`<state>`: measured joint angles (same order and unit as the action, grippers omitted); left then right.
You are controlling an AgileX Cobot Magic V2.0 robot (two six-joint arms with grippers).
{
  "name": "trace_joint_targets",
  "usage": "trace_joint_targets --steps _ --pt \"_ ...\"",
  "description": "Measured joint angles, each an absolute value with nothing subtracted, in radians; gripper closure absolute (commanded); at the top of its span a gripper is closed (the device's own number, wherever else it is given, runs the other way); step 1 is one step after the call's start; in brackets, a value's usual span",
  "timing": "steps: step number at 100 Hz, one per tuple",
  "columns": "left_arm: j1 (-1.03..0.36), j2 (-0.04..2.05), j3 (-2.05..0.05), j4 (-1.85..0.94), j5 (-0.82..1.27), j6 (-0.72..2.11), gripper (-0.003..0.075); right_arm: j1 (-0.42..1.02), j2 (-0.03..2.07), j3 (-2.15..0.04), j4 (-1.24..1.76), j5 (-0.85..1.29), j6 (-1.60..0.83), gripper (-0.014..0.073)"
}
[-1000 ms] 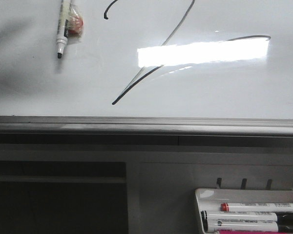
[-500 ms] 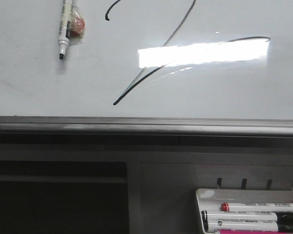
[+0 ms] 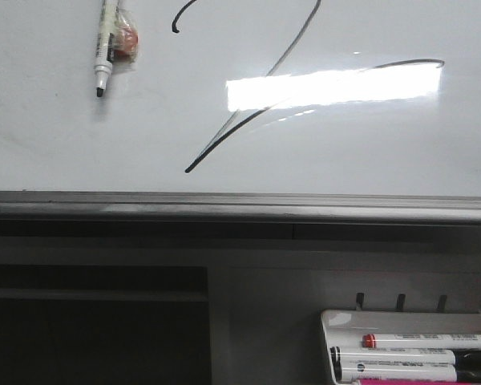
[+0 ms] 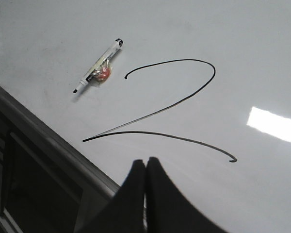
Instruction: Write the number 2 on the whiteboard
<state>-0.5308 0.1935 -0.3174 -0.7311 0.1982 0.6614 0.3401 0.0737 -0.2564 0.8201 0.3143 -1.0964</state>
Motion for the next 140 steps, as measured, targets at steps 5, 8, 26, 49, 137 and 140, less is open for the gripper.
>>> trace_joint_targets --steps 5,8,26,49,137,140 --pt "-0.531 0.192 -0.316 -0.731 0.198 0.661 0.0741 0.340 0.074 -0.256 0.820 0.314 -1.096 0.0664" --pt "-0.531 0.192 -0.316 -0.731 0.198 0.661 0.0741 0.340 0.074 -0.254 0.820 0.314 -1.096 0.0664" --pt "-0.531 0.192 -0.313 -0.731 0.198 0.661 0.0741 0.340 0.074 -0.254 0.820 0.314 -1.096 0.0664" --pt "-0.531 0.190 -0.299 -0.726 0.198 0.661 0.0741 0.340 0.074 -0.254 0.820 0.314 -1.096 0.0664" --pt "-0.253 -0.003 0.001 -0.280 0.340 0.252 0.0741 0.335 0.072 -0.254 0.820 0.313 -1.095 0.0664" --pt "-0.253 -0.003 0.001 -0.280 0.341 0.250 0.0741 0.335 0.072 -0.254 0.820 0.313 -1.095 0.0664"
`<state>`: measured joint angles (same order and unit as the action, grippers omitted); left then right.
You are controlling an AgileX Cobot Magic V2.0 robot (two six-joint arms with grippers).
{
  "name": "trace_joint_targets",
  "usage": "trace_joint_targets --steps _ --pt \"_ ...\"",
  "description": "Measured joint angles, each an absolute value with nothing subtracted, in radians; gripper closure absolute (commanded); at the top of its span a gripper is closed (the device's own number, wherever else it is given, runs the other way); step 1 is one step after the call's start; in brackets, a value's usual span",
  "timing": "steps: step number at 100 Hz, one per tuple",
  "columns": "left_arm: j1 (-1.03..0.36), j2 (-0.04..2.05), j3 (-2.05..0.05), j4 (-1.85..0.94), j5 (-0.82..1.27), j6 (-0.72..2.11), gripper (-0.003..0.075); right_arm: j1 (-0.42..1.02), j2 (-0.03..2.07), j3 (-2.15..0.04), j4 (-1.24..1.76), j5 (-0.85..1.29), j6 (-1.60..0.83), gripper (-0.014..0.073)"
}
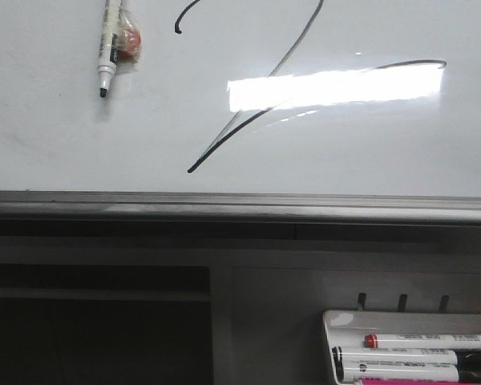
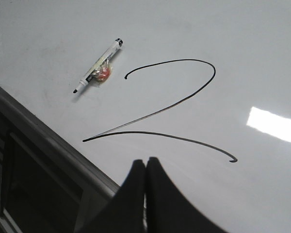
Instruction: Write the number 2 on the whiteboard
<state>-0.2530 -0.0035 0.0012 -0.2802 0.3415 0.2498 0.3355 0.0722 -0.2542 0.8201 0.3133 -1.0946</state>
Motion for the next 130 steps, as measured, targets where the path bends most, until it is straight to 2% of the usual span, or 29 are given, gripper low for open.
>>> trace_joint_targets --steps 83,90,97,114,121,130 --pt "-0.253 -0.003 0.001 -0.280 0.344 0.250 0.0741 0.335 0.072 -0.246 0.819 0.310 -1.096 0.0664" --pt "-0.253 -0.003 0.001 -0.280 0.344 0.250 0.0741 0.331 0.072 -0.220 0.748 0.269 -1.073 0.0665" --pt "-0.253 -0.003 0.001 -0.280 0.344 0.250 0.0741 0.311 0.072 -0.188 0.568 0.243 -0.889 0.0665" --pt "-0.253 -0.003 0.001 -0.280 0.344 0.250 0.0741 0.232 0.064 -0.090 -0.077 0.237 0.027 0.0665" --pt "-0.253 -0.003 0.001 -0.280 0.344 0.250 0.0741 0.199 0.044 -0.030 -0.196 0.220 0.229 0.0665" --pt "-0.253 -0.003 0.001 -0.282 0.344 0.250 0.0741 0.171 0.009 0.015 -0.249 0.233 0.323 0.0665"
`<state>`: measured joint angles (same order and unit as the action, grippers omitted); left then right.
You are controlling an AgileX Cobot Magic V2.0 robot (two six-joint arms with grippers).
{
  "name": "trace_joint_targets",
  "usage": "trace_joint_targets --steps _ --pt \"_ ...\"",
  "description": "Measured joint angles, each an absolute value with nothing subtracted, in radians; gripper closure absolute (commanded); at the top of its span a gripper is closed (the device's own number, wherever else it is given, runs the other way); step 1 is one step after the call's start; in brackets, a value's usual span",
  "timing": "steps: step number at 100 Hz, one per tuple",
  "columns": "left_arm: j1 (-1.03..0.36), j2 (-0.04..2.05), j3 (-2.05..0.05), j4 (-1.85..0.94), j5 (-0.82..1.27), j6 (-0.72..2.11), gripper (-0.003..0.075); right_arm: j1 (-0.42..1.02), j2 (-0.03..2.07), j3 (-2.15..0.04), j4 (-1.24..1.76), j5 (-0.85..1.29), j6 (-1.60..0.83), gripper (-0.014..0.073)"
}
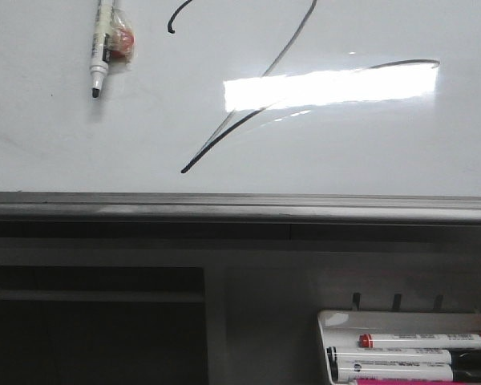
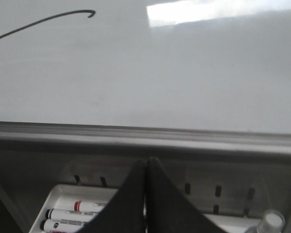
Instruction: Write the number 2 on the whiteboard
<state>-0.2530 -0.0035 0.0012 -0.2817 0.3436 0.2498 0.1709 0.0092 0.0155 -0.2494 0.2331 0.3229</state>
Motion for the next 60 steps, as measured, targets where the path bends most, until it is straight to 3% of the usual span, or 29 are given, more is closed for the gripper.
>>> trace_joint_targets --steps 15,60 --pt "-0.253 -0.003 0.001 -0.282 0.344 0.250 0.0741 0.165 -0.009 0.015 -0.265 0.325 0.365 0.0665" --pt "-0.253 -0.003 0.001 -0.282 0.344 0.250 0.0741 0.162 -0.009 0.015 -0.265 0.326 0.371 0.0665"
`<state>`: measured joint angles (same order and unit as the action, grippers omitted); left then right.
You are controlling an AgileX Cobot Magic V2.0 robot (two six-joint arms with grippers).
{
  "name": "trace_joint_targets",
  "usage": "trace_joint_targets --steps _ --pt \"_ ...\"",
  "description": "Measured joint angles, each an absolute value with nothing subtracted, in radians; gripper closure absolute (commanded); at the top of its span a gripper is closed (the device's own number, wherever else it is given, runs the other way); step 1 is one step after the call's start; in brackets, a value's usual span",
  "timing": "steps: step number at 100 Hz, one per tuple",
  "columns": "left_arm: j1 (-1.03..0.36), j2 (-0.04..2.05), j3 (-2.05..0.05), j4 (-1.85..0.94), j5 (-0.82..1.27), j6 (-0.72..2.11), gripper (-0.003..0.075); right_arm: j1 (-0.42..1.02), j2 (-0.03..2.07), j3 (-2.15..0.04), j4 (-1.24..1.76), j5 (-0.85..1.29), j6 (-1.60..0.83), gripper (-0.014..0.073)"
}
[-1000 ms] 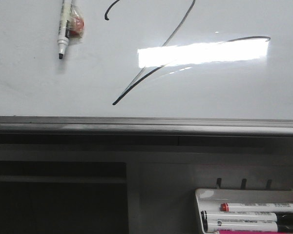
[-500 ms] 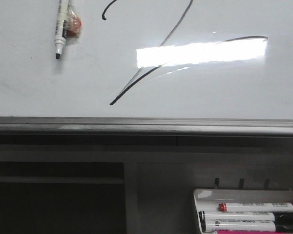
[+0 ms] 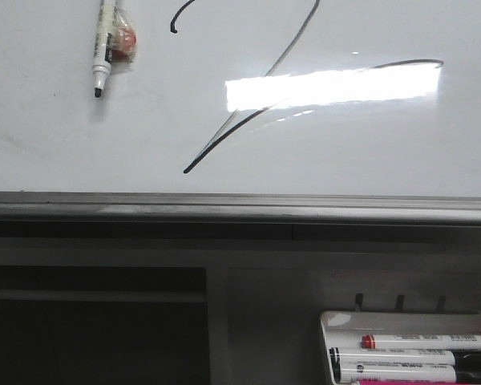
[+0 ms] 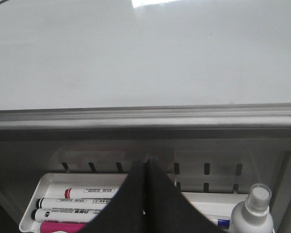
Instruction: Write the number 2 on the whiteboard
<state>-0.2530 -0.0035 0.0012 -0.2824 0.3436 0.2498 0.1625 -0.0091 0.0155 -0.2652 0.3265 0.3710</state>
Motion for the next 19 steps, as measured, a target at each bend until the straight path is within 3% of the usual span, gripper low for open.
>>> trace_joint_targets --steps 19 --pt "-0.253 -0.003 0.001 -0.284 0.344 0.250 0.0741 0.162 -0.009 0.015 -0.265 0.326 0.371 0.0665"
